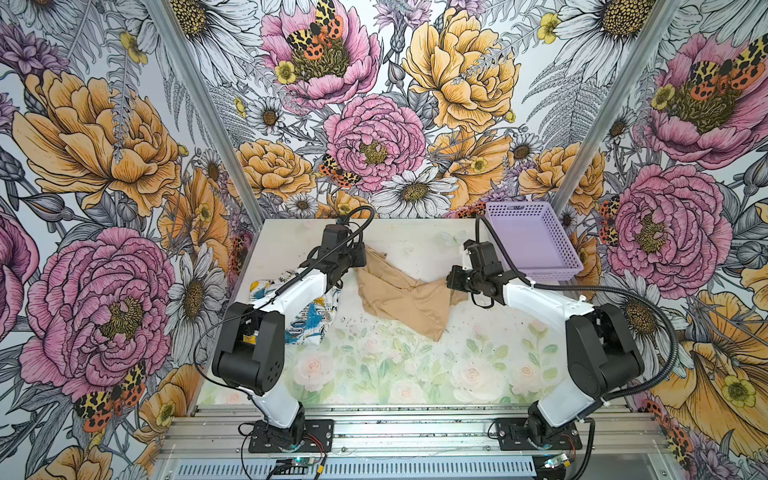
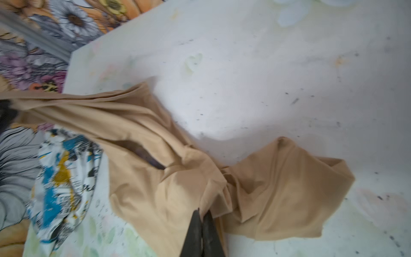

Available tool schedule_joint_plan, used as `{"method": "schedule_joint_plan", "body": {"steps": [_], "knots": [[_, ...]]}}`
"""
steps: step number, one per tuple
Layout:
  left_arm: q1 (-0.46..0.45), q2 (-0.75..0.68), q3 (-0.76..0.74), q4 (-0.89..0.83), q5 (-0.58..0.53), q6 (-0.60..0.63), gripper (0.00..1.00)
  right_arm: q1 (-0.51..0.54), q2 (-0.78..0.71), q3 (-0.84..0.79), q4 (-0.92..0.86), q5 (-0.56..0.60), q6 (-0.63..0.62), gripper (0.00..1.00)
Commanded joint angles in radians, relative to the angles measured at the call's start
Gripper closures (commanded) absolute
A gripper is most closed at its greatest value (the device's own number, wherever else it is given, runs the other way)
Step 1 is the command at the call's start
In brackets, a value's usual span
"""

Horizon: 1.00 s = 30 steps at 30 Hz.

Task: Fold and stack the mixed laundry pile
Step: 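Lower the beige garment onto the table with both grippers, then regrasp the T-shirt edge with the right gripper while the left holds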

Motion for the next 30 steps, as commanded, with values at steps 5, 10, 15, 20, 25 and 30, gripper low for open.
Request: {"method": "schedule_joint_plan", "body": {"steps": [5,10,15,20,25,30], "knots": [[0.043,-0.043,-0.024,0.01,-0.03,-0.031,1.0,0.232,-0.154,-0.022,-0.168,-0.319,-0.133,1.0],[0.052,-0.037,-0.008,0.002,-0.025,-0.033,1.0,0.13,-0.197,-0.076,-0.244,-0.096,-0.114,0.48],[0.045,-0.031,0.003,-0.001,-0.018,-0.036,1.0,0.008,-0.104,-0.04,-0.18,0.016,-0.065,0.33],[0.029,-0.034,0.006,-0.008,-0.025,-0.037,1.0,-0.042,0.134,0.045,-0.133,0.067,-0.004,0.31],[0.022,-0.058,-0.005,-0.016,-0.028,-0.034,1.0,-0.065,0.284,0.09,-0.032,0.104,0.026,0.31],[0.022,-0.069,-0.01,-0.027,-0.029,-0.028,1.0,-0.082,0.358,0.149,0.026,0.089,0.06,0.57]]}}
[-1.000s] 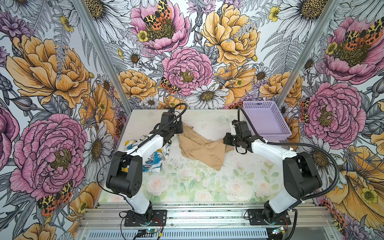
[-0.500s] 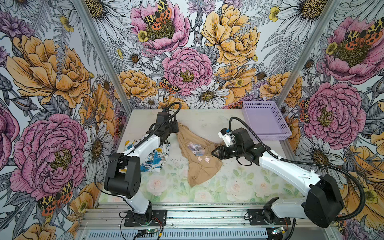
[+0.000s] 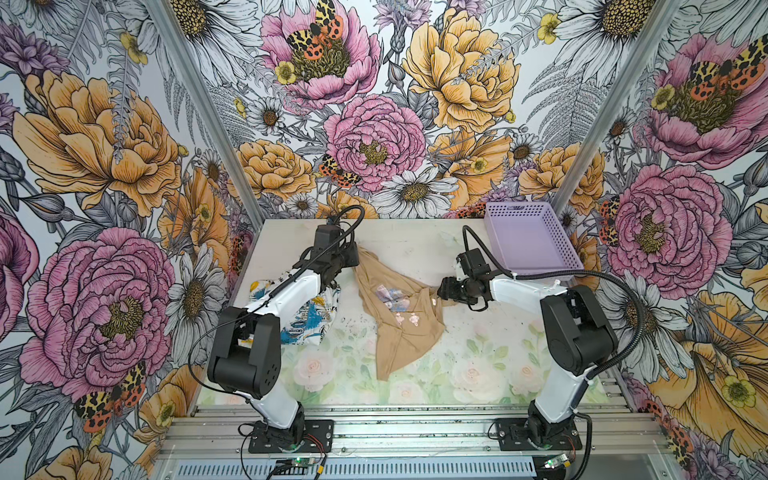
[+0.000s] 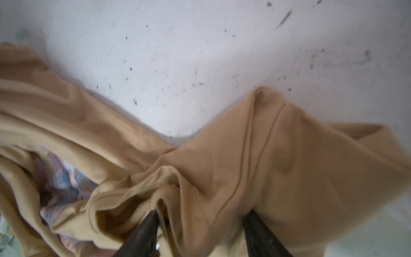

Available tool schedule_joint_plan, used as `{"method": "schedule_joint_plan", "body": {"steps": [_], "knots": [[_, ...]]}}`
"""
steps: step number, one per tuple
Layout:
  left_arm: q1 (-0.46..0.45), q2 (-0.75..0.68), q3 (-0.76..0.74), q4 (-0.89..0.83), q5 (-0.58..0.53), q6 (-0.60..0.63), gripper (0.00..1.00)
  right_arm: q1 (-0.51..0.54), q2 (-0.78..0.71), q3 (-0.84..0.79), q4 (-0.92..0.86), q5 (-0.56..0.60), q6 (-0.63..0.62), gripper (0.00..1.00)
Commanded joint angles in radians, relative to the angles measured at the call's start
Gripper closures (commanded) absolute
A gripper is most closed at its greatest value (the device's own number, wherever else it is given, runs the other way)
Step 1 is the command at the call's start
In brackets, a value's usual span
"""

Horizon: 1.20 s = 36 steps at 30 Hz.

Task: Fold and stack the mixed laundry pile
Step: 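Regrasp the T-shirt edge with the right gripper while the left holds, then lift and spread the T-shirt with both grippers, pulling apart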

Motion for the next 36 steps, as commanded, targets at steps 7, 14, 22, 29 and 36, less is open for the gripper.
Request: {"method": "schedule_joint_plan", "body": {"steps": [7,14,22,29,36], "knots": [[0.0,-0.108,0.018,-0.031,-0.022,0.006,1.0,-0.082,-0.137,0.058,0.066,0.033,-0.004,1.0],[-0.007,-0.258,0.02,-0.065,-0.019,0.027,1.0,-0.138,-0.385,0.083,-0.063,-0.001,-0.097,1.0],[-0.048,-0.438,0.034,-0.15,-0.049,0.051,1.0,-0.141,-0.601,0.21,-0.21,-0.049,-0.148,1.0],[-0.095,-0.597,0.08,-0.262,-0.117,0.066,1.0,-0.144,-0.75,0.333,-0.347,-0.071,-0.158,1.0],[-0.096,-0.636,0.032,-0.282,-0.107,-0.012,1.0,-0.222,-0.711,0.441,-0.407,-0.028,-0.174,1.0]]}}
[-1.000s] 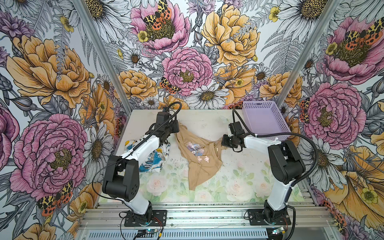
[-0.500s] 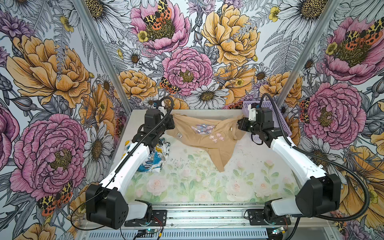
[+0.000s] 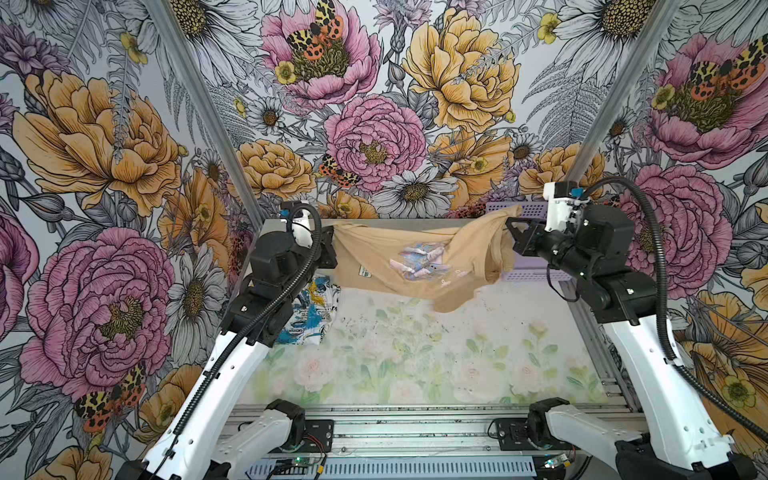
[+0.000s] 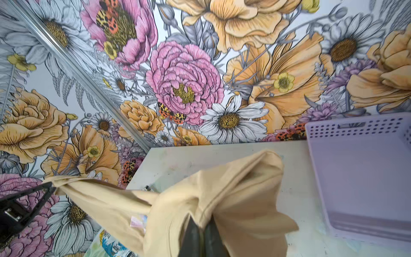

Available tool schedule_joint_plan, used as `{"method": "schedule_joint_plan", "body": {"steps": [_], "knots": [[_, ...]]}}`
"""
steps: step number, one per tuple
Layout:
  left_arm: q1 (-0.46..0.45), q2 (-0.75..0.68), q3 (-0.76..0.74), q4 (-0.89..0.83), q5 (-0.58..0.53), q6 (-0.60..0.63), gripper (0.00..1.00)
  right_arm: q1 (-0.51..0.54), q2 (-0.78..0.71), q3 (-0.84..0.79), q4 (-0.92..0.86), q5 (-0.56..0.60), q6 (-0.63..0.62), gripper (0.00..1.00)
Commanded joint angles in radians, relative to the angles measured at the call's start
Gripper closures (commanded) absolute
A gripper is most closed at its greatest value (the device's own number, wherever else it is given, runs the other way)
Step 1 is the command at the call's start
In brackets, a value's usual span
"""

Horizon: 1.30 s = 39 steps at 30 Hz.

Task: Fold and stack the mixed laundry pile
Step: 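Lift and spread the T-shirt with both grippers, pulling apart, then lay the T-shirt flat and move the right gripper to its hem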

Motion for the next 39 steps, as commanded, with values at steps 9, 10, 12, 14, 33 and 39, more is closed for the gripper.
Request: {"method": "schedule_joint_plan", "body": {"steps": [9,10,12,14,33,39], "knots": [[0.066,0.354,-0.031,0.066,0.07,-0.099,1.0,-0.105,0.525,0.134,0.06,0.03,-0.044,1.0],[0.073,0.403,-0.024,0.075,0.079,-0.104,1.0,-0.105,0.582,0.153,0.068,0.043,-0.046,1.0],[0.08,0.529,0.003,0.084,0.1,-0.104,1.0,-0.108,0.717,0.2,0.078,0.054,-0.043,1.0],[0.088,0.648,0.037,0.082,0.111,-0.104,1.0,-0.109,0.832,0.252,0.078,0.046,-0.031,0.99],[0.028,0.513,-0.129,-0.12,-0.034,-0.281,0.05,-0.058,0.504,-0.131,0.067,-0.051,0.028,0.45],[-0.057,0.383,-0.374,-0.139,-0.006,-0.481,0.27,-0.056,0.3,-0.428,0.053,-0.091,0.051,0.45]]}}
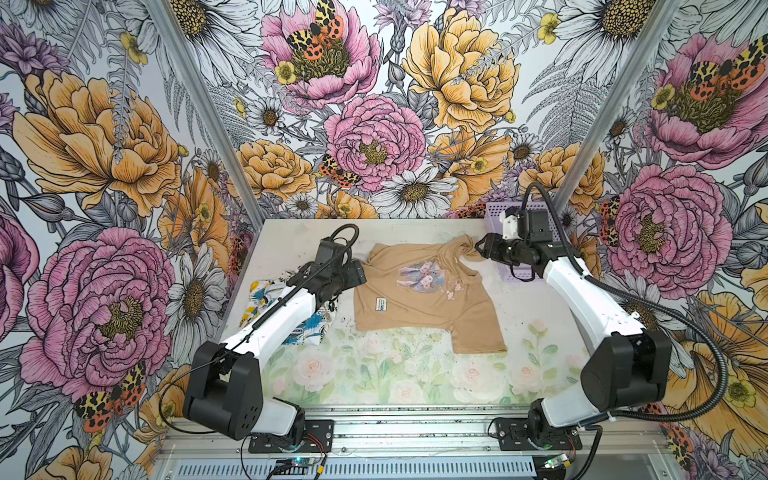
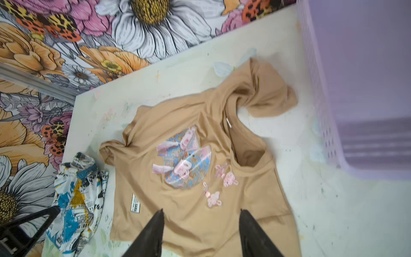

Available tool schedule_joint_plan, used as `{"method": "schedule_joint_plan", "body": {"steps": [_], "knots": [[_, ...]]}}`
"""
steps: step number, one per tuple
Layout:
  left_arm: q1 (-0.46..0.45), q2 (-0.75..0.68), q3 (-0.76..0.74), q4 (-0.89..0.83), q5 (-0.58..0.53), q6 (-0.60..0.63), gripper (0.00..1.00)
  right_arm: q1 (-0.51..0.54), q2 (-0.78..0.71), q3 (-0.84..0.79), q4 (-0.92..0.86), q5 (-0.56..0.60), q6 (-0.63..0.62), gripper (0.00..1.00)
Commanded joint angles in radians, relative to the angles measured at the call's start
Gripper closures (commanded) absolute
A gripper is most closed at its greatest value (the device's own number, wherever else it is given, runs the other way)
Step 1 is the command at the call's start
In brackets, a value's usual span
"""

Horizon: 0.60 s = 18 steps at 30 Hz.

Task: Fold and stack the mixed laundry pile
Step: 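Lay the T-shirt flat and move the right gripper to its hem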

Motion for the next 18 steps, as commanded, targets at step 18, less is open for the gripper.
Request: {"method": "schedule_joint_plan", "body": {"steps": [18], "knots": [[-0.076,0.134,-0.155,0.082,0.069,-0.214,0.63,-0.007,-0.159,-0.245,-0.035,-0.031,0.033,0.45]]}}
